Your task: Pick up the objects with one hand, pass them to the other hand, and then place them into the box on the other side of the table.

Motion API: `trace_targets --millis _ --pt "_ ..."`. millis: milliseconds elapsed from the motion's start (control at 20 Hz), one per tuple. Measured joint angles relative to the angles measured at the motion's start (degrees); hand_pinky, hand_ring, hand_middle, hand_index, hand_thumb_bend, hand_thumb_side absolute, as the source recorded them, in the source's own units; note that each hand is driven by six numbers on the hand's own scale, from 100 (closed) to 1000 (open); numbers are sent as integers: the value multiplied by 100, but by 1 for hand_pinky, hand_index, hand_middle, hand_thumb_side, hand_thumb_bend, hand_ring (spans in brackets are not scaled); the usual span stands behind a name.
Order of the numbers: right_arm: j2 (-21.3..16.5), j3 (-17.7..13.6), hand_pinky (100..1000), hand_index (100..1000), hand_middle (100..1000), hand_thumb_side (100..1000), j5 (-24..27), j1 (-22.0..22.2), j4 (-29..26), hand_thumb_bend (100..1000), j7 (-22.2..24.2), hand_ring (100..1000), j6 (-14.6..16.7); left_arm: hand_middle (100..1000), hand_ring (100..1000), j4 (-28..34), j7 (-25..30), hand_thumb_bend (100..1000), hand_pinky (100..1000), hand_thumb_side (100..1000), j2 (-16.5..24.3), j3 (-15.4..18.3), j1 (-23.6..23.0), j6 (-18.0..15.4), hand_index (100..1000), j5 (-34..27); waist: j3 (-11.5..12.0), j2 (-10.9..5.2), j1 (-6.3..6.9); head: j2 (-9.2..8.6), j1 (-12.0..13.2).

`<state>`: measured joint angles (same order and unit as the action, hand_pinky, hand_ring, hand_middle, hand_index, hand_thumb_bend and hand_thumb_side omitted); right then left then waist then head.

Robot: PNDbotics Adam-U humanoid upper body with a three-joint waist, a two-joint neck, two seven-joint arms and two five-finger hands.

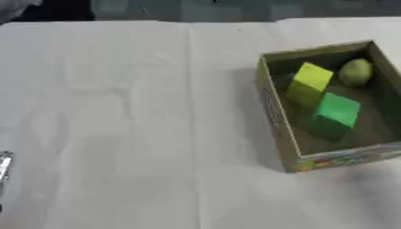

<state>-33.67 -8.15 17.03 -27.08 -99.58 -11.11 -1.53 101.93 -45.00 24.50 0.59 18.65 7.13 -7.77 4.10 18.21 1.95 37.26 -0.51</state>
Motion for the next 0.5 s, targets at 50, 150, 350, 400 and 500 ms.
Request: trace_targets --millis 50,150,350,400,500 --pt "33 -18 953 910 903 340 -11 20 0 153 6 811 4 665 728 -10 14 283 868 782 -42 7 0 -23 834 0 9 0 0 0 -15" --pt "92 -54 953 920 932 352 -12 72 1 152 51 829 31 655 717 -42 24 257 862 768 -110 31 0 -76 829 0 21 0 0 -1 -43" --pt "142 -108 954 920 929 359 -12 158 38 155 181 826 77 662 723 -126 84 287 866 788 -171 31 9 -137 836 32 56 0 -2 0 -104" --pt "160 -118 954 919 927 360 -12 181 49 157 190 823 78 662 722 -144 103 290 865 788 -172 30 10 -145 836 44 57 0 -2 0 -113" --pt "173 -143 954 915 924 362 -12 239 82 162 197 816 63 661 720 -169 131 293 864 789 -172 29 15 -154 836 67 60 0 -2 0 -126"
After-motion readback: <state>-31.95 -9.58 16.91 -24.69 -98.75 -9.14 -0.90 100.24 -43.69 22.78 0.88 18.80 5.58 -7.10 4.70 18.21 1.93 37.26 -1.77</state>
